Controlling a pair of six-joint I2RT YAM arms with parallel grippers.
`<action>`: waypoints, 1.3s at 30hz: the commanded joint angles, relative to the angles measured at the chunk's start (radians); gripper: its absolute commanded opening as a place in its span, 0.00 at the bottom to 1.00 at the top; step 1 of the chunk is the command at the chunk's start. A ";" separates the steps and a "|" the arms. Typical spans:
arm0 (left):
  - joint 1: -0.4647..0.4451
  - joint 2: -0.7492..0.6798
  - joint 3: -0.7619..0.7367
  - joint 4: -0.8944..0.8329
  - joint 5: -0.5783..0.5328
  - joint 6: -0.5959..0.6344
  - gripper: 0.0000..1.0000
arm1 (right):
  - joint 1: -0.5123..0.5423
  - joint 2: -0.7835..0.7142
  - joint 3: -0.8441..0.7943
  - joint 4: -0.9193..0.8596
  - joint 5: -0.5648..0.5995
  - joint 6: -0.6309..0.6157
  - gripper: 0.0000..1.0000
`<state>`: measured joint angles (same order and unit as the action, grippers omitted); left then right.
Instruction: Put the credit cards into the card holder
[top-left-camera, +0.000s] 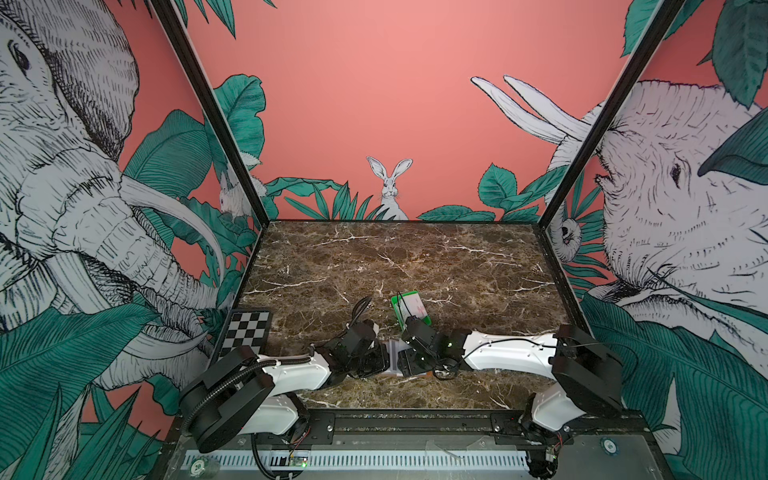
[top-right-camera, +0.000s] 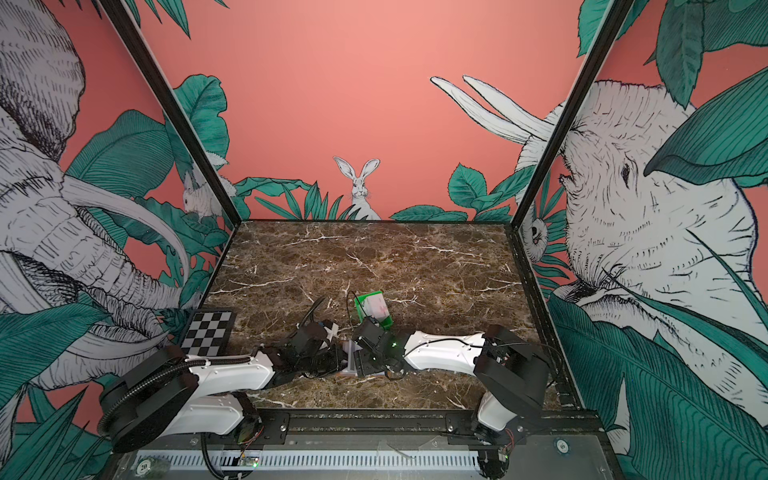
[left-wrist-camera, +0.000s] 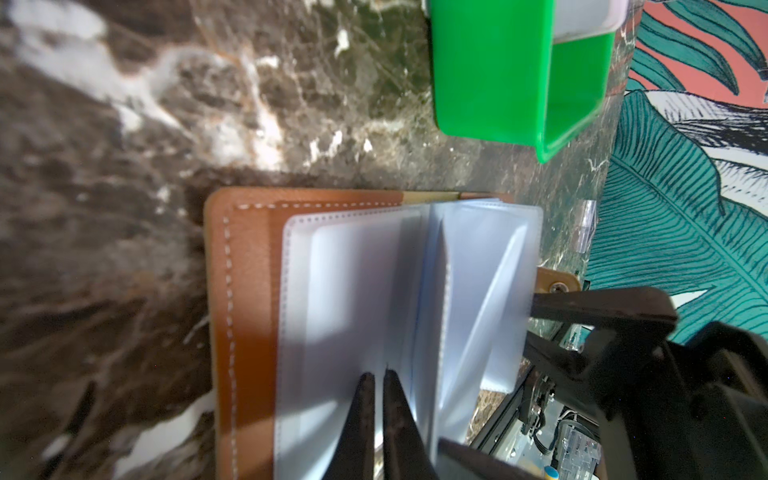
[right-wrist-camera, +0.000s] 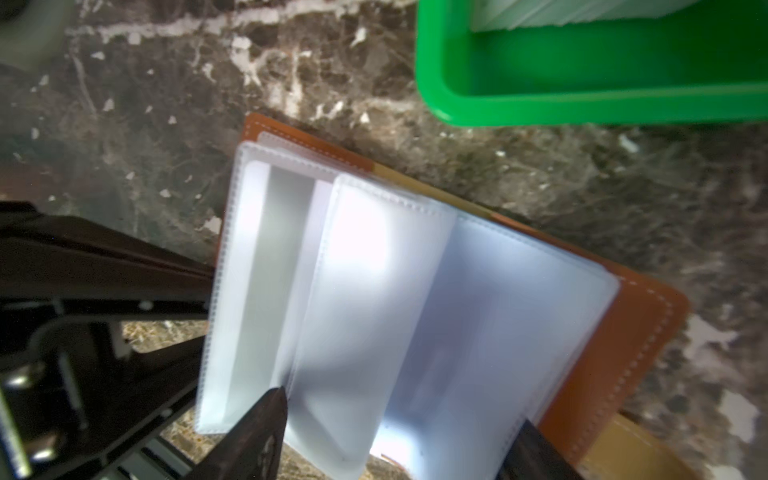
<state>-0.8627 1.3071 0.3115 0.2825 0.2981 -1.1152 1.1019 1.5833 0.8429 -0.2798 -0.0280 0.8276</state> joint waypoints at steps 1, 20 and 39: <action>0.003 -0.003 -0.018 -0.021 -0.010 -0.009 0.10 | 0.006 0.008 0.015 -0.102 0.094 0.023 0.72; 0.046 -0.358 0.047 -0.476 -0.116 0.110 0.15 | -0.010 -0.228 -0.088 -0.272 0.278 0.034 0.70; 0.057 -0.116 0.279 -0.291 -0.144 0.325 0.18 | -0.318 -0.200 0.051 -0.140 -0.006 -0.283 0.85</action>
<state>-0.8139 1.1603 0.5426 -0.0422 0.1692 -0.8455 0.8024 1.3403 0.8600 -0.4728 0.0269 0.6117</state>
